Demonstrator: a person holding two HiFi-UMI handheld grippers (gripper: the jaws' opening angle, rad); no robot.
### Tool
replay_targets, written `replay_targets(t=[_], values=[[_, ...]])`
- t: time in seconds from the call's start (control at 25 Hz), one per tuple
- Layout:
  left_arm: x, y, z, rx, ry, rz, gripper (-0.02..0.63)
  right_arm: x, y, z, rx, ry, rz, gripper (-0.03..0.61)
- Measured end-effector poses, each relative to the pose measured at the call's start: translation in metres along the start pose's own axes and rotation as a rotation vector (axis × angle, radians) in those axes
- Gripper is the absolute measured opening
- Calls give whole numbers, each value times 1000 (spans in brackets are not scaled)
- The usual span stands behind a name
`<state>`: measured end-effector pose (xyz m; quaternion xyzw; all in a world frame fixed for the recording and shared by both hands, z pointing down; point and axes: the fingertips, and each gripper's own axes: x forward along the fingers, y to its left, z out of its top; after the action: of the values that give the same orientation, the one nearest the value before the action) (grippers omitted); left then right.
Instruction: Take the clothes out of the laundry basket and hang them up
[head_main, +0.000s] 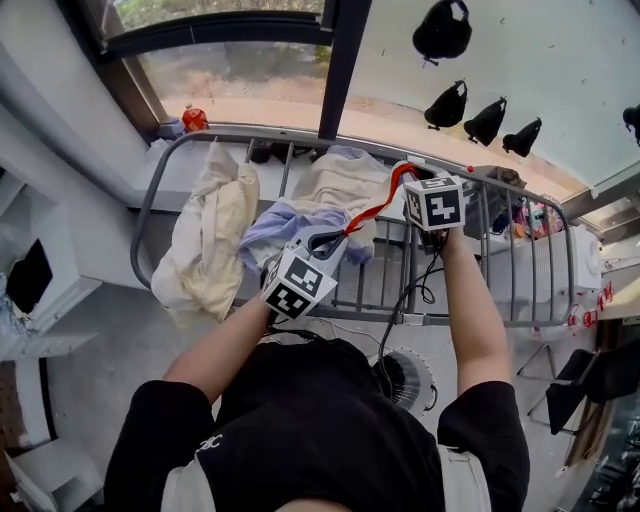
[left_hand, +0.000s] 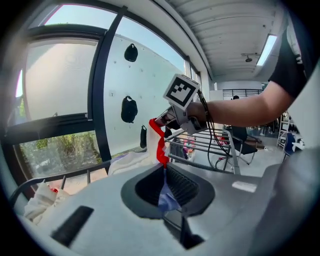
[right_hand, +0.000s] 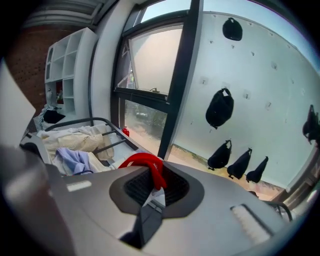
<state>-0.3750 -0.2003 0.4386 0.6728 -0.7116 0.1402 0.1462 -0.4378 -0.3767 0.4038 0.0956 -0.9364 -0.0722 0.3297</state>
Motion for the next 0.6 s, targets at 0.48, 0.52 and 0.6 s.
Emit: replay_targets(t=[0.48,0.52,0.6], values=[[-22,21,-18,-54,13,59,23,44,81,19,-86,72,188,38],[-21,20,-21,-52,22,57,23,50,83,8,-104,108,188,38],[-19,19,-24,-48,31,53,23,60,92,-10,-126,163,203,38]])
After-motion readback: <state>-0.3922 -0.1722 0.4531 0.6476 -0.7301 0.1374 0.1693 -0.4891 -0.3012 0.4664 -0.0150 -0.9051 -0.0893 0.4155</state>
